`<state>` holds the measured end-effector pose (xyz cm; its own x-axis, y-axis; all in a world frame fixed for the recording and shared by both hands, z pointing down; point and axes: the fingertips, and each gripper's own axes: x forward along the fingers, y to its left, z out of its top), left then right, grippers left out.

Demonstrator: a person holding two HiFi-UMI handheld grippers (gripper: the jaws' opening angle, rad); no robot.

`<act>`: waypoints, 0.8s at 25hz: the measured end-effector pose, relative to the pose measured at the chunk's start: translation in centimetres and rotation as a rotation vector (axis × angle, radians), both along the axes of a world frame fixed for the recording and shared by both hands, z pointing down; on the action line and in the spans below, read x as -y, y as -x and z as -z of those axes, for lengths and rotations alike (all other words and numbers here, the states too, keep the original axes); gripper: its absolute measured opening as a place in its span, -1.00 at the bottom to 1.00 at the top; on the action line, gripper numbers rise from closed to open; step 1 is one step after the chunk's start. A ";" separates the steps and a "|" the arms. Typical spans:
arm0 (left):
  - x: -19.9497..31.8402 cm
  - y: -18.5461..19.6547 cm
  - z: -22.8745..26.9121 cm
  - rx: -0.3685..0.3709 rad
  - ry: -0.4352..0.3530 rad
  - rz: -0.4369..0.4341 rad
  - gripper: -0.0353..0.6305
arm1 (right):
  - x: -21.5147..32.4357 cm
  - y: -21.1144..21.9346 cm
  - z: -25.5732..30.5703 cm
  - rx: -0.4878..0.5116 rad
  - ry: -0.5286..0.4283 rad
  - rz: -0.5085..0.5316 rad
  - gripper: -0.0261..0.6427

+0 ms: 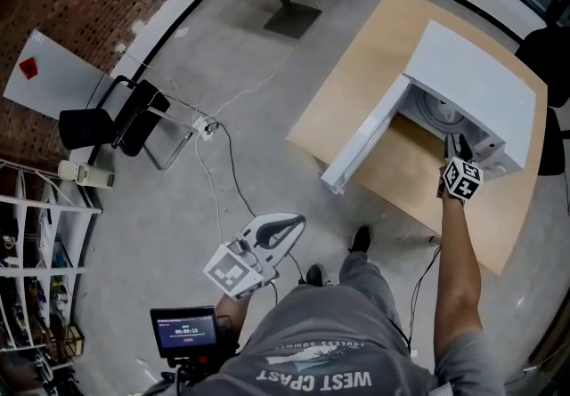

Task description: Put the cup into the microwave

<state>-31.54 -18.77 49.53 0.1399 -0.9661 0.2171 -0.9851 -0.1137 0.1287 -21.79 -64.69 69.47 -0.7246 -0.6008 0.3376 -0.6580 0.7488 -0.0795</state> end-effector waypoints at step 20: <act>-17.2 -3.5 6.7 0.045 -0.176 -0.110 -0.83 | -33.8 -7.2 27.1 0.192 -0.246 0.285 -0.87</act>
<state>-28.07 -1.53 42.81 0.2405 -0.9691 0.0544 -0.9699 -0.2376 0.0537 -14.62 -30.91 42.36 -0.9091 -0.4133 0.0515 -0.4127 0.9106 0.0237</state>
